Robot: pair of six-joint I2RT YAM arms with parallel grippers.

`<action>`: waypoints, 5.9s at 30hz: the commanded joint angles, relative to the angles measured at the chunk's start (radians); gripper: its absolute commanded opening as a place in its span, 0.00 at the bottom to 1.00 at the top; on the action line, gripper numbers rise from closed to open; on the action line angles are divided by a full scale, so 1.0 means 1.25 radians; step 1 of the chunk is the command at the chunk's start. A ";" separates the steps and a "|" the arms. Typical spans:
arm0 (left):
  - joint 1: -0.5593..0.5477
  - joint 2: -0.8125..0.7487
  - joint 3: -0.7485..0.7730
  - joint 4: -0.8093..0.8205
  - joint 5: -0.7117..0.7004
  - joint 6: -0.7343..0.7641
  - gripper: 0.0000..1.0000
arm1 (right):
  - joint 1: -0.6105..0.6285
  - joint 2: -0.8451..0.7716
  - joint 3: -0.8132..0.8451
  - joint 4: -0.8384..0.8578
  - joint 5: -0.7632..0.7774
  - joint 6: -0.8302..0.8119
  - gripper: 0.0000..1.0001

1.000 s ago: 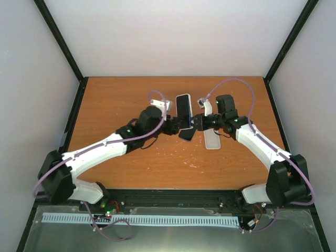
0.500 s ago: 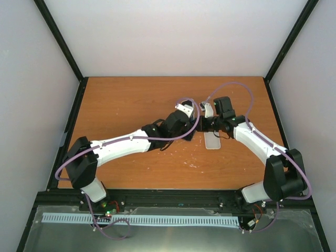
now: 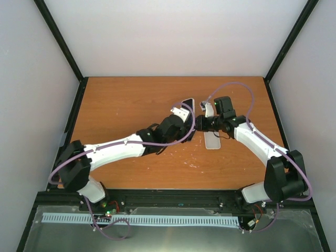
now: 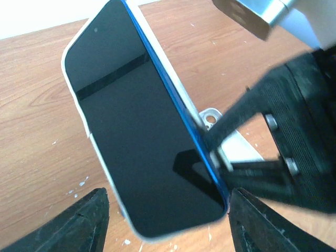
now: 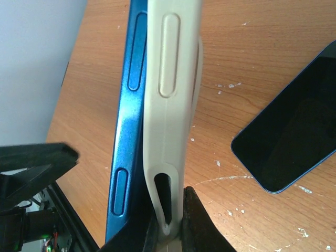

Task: Take the phone out of the phone case
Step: Remove the phone case from the phone, then place the phone at the center of the board, then adjust the phone at the center of the board.

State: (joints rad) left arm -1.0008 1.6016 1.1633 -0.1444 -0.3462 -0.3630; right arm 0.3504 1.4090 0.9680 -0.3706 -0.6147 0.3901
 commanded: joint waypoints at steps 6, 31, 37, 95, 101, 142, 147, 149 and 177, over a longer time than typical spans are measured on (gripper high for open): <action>-0.013 -0.062 -0.049 0.012 0.049 0.101 0.63 | -0.009 -0.022 0.024 0.038 -0.008 0.006 0.03; -0.015 0.028 0.045 0.038 -0.044 0.258 0.59 | -0.019 -0.046 0.012 0.041 -0.034 0.019 0.03; -0.017 0.008 0.001 0.050 -0.010 0.265 0.62 | -0.042 -0.040 0.000 0.059 -0.076 0.045 0.03; 0.040 -0.053 -0.091 0.303 -0.388 0.452 0.27 | -0.044 -0.080 -0.021 0.026 -0.219 -0.022 0.03; 0.062 -0.188 -0.121 0.225 -0.283 0.389 0.24 | -0.052 -0.072 -0.019 -0.007 -0.132 -0.059 0.03; 0.458 0.188 0.059 -0.274 0.111 -0.171 0.95 | -0.084 0.015 -0.007 -0.130 -0.089 -0.242 0.03; 0.467 0.266 0.136 -0.325 0.122 -0.169 0.96 | -0.084 0.012 -0.005 -0.129 -0.087 -0.237 0.03; 0.468 0.299 0.171 -0.356 0.110 -0.171 0.96 | -0.084 0.011 -0.004 -0.127 -0.089 -0.235 0.03; 0.465 0.011 -0.094 -0.185 0.610 -0.096 0.60 | -0.084 0.025 0.000 -0.119 -0.089 -0.220 0.03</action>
State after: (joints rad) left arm -0.4217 1.7370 1.0630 -0.5289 0.1886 -0.5224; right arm 0.2501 1.4406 0.9657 -0.5343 -0.7143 0.1135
